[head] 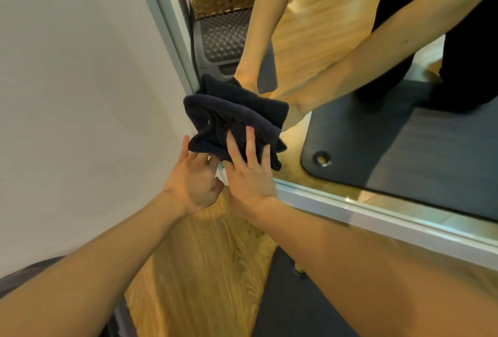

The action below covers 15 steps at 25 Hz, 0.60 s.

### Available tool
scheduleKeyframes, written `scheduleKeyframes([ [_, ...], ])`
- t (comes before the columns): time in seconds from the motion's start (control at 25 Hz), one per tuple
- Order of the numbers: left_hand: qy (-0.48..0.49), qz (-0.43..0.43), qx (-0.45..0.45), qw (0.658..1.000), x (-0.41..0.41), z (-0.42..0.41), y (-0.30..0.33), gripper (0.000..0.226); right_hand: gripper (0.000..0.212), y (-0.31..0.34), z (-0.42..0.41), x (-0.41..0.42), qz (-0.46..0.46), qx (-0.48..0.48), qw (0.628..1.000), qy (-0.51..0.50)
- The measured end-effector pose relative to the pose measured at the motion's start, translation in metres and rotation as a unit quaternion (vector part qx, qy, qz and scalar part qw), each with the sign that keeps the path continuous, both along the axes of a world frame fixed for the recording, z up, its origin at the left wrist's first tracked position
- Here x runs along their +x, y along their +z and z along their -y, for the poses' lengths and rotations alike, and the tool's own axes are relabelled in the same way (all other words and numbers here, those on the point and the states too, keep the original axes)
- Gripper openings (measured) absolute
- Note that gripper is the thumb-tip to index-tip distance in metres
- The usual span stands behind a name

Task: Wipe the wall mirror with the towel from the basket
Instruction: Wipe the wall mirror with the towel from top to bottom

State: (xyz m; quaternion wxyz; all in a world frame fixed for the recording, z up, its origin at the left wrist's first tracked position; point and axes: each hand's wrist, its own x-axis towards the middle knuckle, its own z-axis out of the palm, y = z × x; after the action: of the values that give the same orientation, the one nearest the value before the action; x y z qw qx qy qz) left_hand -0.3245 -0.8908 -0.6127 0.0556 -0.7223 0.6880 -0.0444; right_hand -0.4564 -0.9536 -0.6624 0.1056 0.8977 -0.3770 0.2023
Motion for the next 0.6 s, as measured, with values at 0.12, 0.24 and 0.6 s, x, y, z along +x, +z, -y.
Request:
scheduleKeyframes([
  [0.12, 0.012, -0.024, 0.04, 0.999, -0.01, -0.004, -0.014, 0.081, 0.075, -0.012, -0.006, -0.004, -0.056, 0.087, 0.995, 0.016],
  [0.24, 0.028, -0.056, 0.067, 0.996, -0.022, -0.004, -0.024, 0.083, 0.083, -0.016, -0.008, -0.019, -0.069, 0.116, 0.991, 0.013],
  [0.6, 0.039, -0.089, 0.075, 0.992, -0.118, 0.001, -0.031, 0.078, 0.063, 0.0, 0.017, -0.129, -0.192, 0.048, 0.978, 0.065],
])
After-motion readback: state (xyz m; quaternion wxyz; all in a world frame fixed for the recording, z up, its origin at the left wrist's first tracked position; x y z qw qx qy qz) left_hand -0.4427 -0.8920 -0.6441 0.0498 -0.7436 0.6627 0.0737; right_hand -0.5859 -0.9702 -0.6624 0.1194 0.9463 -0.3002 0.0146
